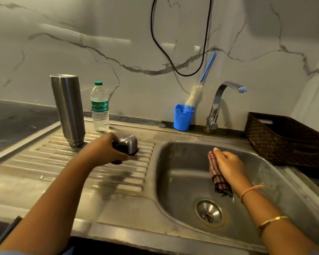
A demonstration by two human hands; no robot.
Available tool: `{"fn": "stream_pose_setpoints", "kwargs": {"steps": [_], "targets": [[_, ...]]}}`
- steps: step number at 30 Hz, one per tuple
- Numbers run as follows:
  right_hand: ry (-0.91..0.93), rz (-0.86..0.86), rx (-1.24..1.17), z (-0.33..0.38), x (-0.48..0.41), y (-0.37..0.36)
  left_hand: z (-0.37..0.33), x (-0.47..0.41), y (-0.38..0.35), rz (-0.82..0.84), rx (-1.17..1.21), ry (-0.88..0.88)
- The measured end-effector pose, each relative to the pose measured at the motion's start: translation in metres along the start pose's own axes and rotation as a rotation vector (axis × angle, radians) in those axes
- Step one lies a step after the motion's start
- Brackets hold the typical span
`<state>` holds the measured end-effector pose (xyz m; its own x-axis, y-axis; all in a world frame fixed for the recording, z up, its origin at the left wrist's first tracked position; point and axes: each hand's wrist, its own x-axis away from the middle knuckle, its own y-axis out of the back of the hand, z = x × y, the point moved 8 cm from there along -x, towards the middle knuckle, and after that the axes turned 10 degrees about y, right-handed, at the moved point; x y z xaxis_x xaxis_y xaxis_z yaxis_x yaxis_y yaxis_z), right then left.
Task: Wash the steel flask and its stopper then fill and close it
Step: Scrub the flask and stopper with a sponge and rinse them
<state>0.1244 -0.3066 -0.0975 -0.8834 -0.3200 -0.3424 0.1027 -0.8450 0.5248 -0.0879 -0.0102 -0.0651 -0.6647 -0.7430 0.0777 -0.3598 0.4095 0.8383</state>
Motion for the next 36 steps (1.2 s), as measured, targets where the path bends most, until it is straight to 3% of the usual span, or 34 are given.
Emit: {"fn": "stream_pose_setpoints", "kwargs": {"steps": [5,10,17,36], "targets": [[0.014,0.050,0.001,0.011,0.003,-0.021,0.041,-0.028,0.028,-0.208,-0.038,0.108],[0.030,0.068,0.011,0.016,0.006,-0.032,0.048,-0.047,0.035,-0.329,0.069,0.078],[-0.022,0.077,0.003,0.011,0.007,-0.035,0.048,-0.066,0.017,-0.239,0.018,0.052],[-0.107,0.019,-0.113,0.002,0.005,-0.023,0.051,-0.075,0.007,-0.256,-0.016,0.006]]}}
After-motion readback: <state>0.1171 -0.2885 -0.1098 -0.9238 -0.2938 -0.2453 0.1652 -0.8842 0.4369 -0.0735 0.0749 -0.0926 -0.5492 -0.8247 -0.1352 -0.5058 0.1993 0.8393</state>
